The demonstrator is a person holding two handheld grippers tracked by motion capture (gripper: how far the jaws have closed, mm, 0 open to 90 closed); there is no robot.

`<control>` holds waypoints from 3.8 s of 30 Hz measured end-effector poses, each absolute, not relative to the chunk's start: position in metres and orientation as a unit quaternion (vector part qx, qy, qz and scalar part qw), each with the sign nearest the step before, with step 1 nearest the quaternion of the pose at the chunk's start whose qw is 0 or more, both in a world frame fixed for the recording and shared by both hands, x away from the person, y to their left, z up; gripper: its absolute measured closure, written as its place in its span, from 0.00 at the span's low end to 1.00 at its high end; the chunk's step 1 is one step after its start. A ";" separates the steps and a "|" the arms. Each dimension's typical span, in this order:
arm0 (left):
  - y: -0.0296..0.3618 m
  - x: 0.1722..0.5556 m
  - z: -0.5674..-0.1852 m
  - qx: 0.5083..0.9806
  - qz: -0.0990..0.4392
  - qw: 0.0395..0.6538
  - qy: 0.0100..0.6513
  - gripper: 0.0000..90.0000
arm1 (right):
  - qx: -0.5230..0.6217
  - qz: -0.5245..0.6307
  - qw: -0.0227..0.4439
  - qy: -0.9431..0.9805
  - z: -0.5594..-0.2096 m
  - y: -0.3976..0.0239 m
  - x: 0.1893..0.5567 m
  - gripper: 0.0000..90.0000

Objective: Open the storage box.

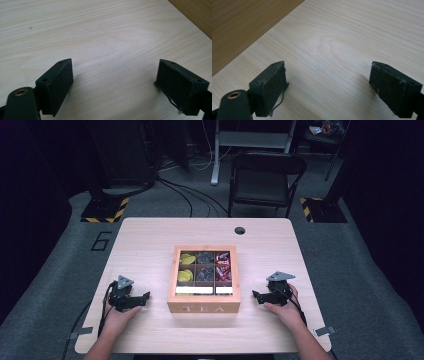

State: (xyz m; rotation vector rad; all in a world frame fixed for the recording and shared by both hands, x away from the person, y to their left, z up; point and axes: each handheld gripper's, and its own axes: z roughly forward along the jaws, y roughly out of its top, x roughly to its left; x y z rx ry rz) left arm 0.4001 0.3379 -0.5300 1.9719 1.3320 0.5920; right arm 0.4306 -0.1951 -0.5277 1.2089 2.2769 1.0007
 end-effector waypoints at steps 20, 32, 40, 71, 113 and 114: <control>0.339 0.399 -0.530 0.753 0.232 0.345 0.510 0.23 | 0.435 0.357 0.185 0.806 -0.528 -0.195 0.430 0.16; 0.335 0.395 -0.522 0.754 0.213 0.361 0.506 0.26 | 0.432 0.357 0.191 0.806 -0.526 -0.197 0.430 0.28; 0.329 0.389 -0.505 0.755 0.213 0.373 0.495 0.27 | 0.441 0.356 0.187 0.802 -0.513 -0.196 0.425 0.40; 0.285 0.353 -0.480 0.803 0.174 0.398 0.409 0.38 | 0.372 0.386 0.196 0.821 -0.470 -0.177 0.387 0.45; 0.282 0.345 -0.482 0.795 0.143 0.424 0.411 0.39 | 0.327 0.422 0.160 0.830 -0.475 -0.167 0.368 0.46; 0.282 0.345 -0.482 0.794 0.143 0.424 0.411 0.39 | 0.326 0.422 0.159 0.831 -0.475 -0.167 0.369 0.46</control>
